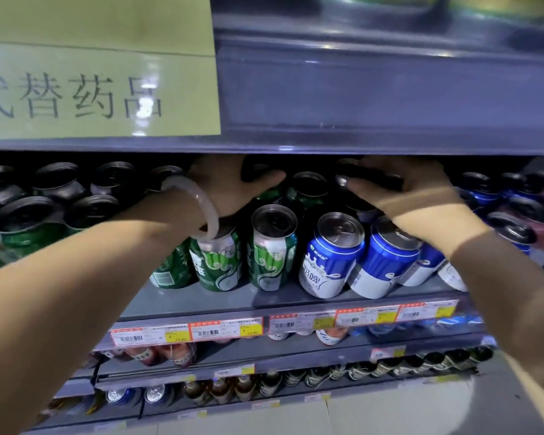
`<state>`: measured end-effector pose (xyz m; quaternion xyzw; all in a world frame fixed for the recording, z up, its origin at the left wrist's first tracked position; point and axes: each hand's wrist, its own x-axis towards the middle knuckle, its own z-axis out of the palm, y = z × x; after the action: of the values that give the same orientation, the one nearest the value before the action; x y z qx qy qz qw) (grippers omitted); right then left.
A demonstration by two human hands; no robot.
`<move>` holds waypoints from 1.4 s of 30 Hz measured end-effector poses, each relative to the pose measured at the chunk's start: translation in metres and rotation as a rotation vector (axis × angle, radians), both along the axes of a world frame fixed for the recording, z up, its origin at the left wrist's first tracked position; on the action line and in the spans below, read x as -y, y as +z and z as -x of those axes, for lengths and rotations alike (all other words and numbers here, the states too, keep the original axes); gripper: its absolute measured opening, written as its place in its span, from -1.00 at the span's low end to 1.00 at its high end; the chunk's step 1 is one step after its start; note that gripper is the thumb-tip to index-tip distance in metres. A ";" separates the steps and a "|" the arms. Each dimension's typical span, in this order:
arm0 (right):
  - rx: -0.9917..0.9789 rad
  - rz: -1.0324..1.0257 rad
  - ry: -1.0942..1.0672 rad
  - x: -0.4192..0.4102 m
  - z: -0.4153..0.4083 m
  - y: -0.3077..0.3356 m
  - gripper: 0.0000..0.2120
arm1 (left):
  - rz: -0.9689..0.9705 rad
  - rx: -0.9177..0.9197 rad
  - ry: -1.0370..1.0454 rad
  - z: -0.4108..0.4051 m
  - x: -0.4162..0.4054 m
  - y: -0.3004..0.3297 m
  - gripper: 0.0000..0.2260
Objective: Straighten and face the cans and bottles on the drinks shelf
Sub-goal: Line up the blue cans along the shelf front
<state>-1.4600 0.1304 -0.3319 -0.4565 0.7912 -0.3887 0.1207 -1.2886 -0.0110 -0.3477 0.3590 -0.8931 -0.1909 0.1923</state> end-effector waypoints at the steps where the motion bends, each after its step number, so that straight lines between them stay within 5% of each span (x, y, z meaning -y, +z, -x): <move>1: 0.013 0.045 -0.063 -0.015 0.004 -0.003 -0.76 | 0.134 -0.091 0.008 -0.002 -0.014 -0.001 -0.49; 4: -0.059 -0.022 -0.165 -0.060 0.006 -0.019 -0.62 | 0.305 -0.113 -0.186 0.003 -0.051 -0.006 -0.36; 7: -0.309 -0.064 -0.069 -0.079 0.002 -0.035 -0.48 | 0.299 0.177 -0.298 0.023 -0.069 -0.012 -0.30; 9: -0.420 -0.149 -0.059 -0.077 0.002 -0.037 -0.38 | 0.300 0.323 -0.296 0.034 -0.075 -0.016 -0.31; 14: -0.500 -0.303 -0.062 -0.069 0.008 -0.038 -0.20 | 0.352 0.337 -0.182 0.041 -0.084 -0.019 -0.38; 30: -0.395 -0.185 0.088 -0.075 0.025 -0.033 -0.33 | 0.260 0.238 -0.019 0.035 -0.091 -0.013 -0.34; 42: -0.442 -0.361 0.054 -0.062 0.030 -0.025 -0.42 | 0.369 0.158 0.014 0.031 -0.113 -0.026 -0.45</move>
<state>-1.4904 0.1923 -0.3572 -0.5223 0.8422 -0.1293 0.0347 -1.3199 0.1019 -0.3735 0.3378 -0.9227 0.0059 0.1855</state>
